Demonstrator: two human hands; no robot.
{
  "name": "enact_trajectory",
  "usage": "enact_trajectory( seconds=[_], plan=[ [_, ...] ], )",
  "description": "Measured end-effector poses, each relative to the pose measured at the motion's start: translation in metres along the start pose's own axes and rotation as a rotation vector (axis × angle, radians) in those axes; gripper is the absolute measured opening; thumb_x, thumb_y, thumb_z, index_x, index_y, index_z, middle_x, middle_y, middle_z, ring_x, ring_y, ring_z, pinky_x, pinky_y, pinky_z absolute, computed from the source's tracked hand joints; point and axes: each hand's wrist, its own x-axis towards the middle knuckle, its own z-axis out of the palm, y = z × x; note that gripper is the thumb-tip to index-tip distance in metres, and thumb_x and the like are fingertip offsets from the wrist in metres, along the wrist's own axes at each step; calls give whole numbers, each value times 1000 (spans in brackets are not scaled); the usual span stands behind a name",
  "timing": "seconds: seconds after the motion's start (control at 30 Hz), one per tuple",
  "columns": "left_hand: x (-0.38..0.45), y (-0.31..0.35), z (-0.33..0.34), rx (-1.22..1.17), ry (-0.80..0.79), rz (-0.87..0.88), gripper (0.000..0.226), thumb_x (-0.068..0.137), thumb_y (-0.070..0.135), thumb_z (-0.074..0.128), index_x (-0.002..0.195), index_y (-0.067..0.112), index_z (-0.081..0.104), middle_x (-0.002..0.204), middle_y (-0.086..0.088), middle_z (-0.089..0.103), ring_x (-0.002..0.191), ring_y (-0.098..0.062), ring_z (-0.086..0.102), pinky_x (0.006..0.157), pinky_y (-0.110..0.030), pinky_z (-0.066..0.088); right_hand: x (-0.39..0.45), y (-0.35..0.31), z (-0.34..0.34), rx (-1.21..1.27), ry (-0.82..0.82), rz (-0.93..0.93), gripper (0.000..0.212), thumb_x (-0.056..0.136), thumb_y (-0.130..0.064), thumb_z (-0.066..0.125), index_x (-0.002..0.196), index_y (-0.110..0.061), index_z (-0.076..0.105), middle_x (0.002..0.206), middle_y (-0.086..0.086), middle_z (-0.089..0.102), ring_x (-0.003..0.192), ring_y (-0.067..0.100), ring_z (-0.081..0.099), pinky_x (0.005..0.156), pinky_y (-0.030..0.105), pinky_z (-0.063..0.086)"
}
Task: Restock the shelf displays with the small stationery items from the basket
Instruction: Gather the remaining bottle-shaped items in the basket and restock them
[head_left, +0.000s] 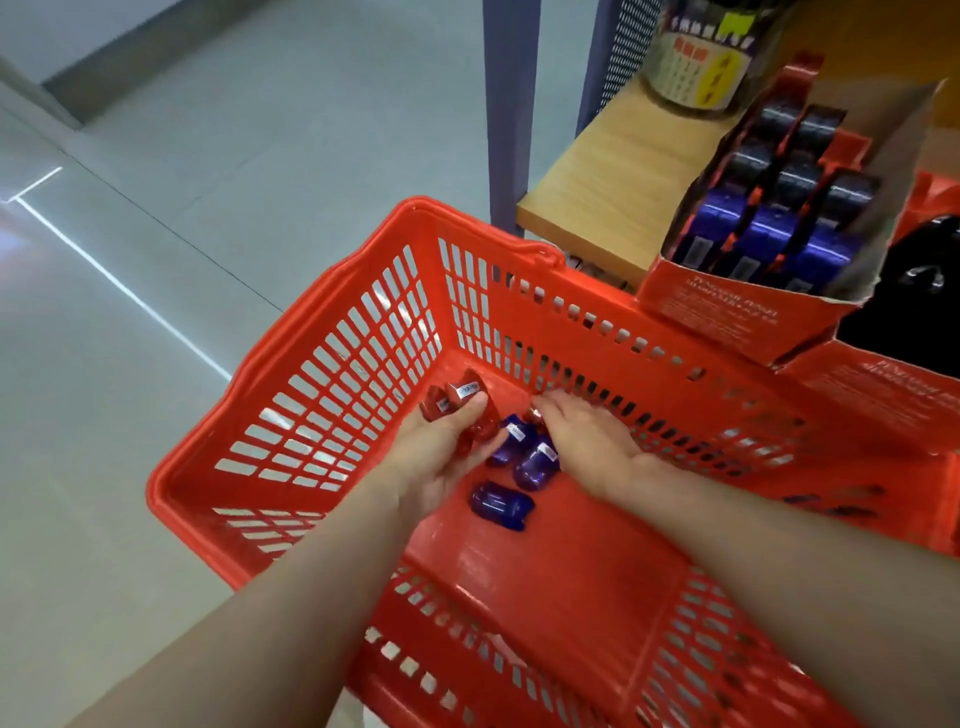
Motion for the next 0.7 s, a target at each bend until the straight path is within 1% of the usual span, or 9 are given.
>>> enact_trajectory(
  seconds=[0.07,0.13,0.17,0.23,0.33,0.43,0.5,0.6,0.7],
  plan=[
    [6,-8,2,2,2,-7,27,80,-6,73,104,5,68,103,-15,74,90,-27,73,84,-47,59,8,-3,14,-102,22,3,66,95,-8,49,154,-16,19,156,7,25,140,26,30,104,42,42],
    [7,-13,3,12,3,-21,30,77,-11,73,104,1,66,95,-16,74,83,-27,74,82,-46,60,10,-8,23,-154,64,50,64,96,-12,51,152,-20,21,149,10,31,135,30,33,94,42,46],
    [7,-13,4,15,4,-28,32,76,-13,73,104,0,66,93,-15,75,82,-28,74,81,-46,60,9,-10,24,-171,52,84,63,95,-15,55,149,-23,24,144,11,35,132,32,36,93,42,47],
    [4,-11,5,23,-2,-31,37,74,-15,73,106,0,65,99,-17,73,89,-31,73,83,-47,59,3,-11,26,-145,0,148,59,93,-18,60,143,-26,30,138,12,40,129,36,38,94,42,47],
    [-6,-4,10,65,5,-30,36,75,-15,74,106,1,65,109,-18,68,100,-33,68,87,-48,58,-13,-8,19,25,-34,233,55,95,-19,59,142,-23,31,137,12,46,129,34,41,99,40,46],
    [-27,5,26,155,-34,-1,39,76,-14,73,111,2,65,113,-17,69,104,-31,67,82,-42,60,-43,-9,-2,314,82,324,60,88,-29,69,138,-23,36,130,7,53,121,30,49,101,38,44],
    [-50,14,43,250,-85,32,33,78,-14,71,106,3,66,105,-13,70,101,-26,67,75,-37,61,-68,-15,-27,476,131,350,63,84,-29,74,138,-25,42,129,4,55,121,26,50,102,34,42],
    [-94,30,82,452,-218,76,26,79,-14,67,88,10,70,86,-8,70,81,-16,68,73,-36,61,-113,-19,-65,657,209,359,51,79,-27,76,127,-25,58,122,2,61,116,21,57,98,25,42],
    [-143,49,123,547,-385,139,26,79,-14,65,82,11,69,77,-7,68,75,-15,68,73,-36,60,-167,-17,-108,810,358,309,46,68,-31,86,107,-27,62,97,-8,69,90,12,65,82,24,49]
  ],
)
